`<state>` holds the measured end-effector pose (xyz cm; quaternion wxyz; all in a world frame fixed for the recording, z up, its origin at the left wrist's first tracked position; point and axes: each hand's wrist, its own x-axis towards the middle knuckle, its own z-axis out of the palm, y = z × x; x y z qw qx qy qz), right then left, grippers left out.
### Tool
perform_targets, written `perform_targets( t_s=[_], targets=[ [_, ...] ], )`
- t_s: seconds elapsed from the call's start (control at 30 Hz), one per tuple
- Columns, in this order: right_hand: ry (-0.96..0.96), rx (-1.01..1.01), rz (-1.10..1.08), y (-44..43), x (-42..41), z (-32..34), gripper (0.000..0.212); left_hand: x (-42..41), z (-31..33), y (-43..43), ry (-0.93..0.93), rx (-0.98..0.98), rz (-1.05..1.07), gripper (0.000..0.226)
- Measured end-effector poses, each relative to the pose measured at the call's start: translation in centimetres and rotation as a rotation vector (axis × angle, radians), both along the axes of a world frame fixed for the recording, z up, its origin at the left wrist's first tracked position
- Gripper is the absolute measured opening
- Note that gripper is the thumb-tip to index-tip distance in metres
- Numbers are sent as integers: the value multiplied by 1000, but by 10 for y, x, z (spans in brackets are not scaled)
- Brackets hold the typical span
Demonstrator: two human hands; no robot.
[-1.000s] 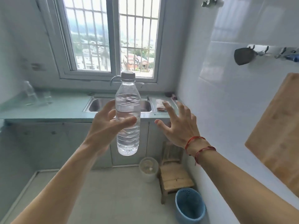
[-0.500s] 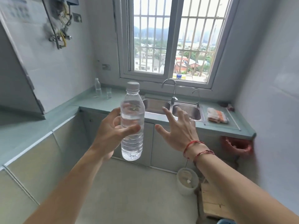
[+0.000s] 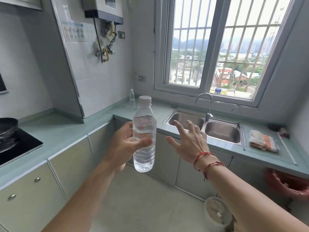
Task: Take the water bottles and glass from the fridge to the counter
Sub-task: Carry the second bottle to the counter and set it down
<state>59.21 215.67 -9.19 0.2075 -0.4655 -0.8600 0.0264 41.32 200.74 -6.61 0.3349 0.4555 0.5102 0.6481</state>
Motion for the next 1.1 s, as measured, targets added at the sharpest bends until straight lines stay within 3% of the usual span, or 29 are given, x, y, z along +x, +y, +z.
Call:
perform_targets(
  t_s=[0.43, 0.9, 1.1],
  targets=[
    [-37, -32, 41, 68, -60, -20, 69, -50, -15, 57, -70, -11, 82, 67],
    [-94, -15, -29, 194, -219, -37, 70, -220, -31, 182, -70, -47, 69, 80],
    [-98, -18, -39, 242, -273, -40, 70, -276, -38, 230, -75, -71, 39, 65]
  ],
)
